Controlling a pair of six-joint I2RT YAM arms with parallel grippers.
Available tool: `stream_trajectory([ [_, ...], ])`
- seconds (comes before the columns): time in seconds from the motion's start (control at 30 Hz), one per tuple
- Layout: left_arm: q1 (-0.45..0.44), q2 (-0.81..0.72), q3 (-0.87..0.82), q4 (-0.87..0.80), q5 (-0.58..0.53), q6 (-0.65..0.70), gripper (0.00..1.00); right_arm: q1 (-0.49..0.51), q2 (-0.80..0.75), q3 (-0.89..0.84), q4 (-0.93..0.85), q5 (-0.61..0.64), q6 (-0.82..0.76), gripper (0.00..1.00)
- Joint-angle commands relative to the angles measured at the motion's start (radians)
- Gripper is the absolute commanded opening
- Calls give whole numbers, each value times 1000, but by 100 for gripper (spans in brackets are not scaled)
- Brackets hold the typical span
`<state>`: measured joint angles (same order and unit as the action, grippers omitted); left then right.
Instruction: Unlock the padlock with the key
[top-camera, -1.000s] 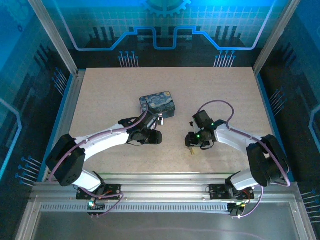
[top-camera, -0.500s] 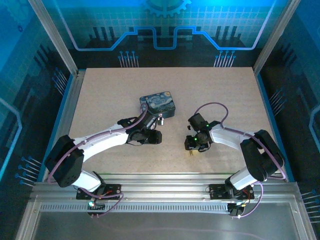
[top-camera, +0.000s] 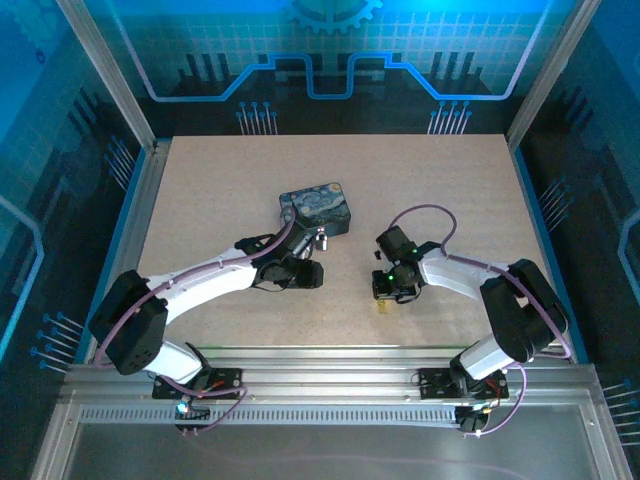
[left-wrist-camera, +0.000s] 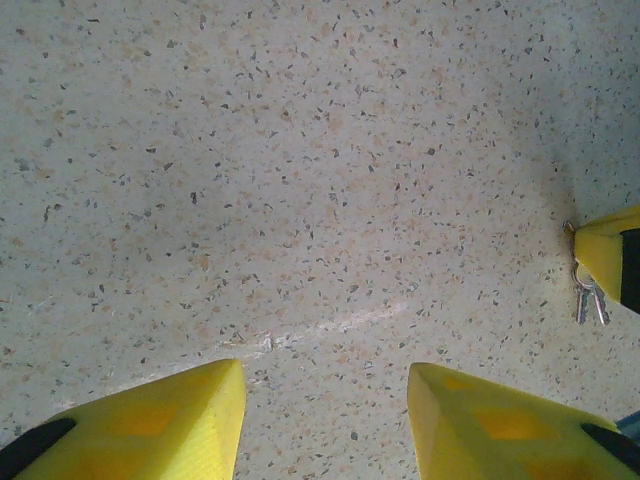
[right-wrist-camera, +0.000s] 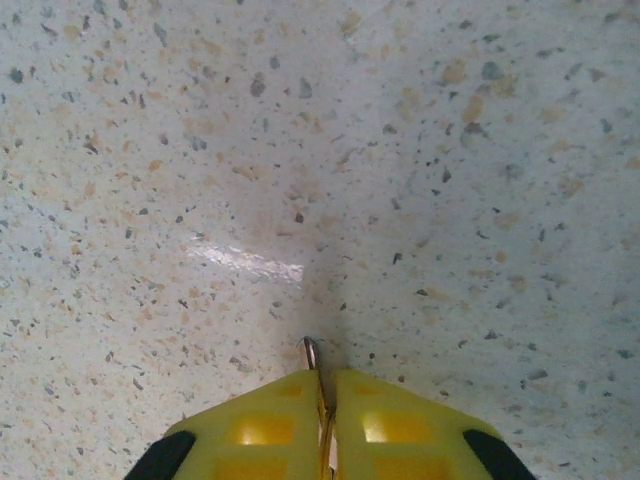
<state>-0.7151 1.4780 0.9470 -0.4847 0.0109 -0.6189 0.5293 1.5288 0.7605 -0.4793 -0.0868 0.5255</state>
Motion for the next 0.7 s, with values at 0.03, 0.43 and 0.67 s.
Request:
stream_trajectory([
  [0.03,10,-21,16,-21,-17,20,47,0,6,-11,18,-24,-28,1],
  [0.43,10,16,56,23,95,17,44,-22,-14,63,21,-89,-146,0],
  [0.67,74,16,22,147,246,-38,39,-46,-9,113,51,-210,-225,0],
])
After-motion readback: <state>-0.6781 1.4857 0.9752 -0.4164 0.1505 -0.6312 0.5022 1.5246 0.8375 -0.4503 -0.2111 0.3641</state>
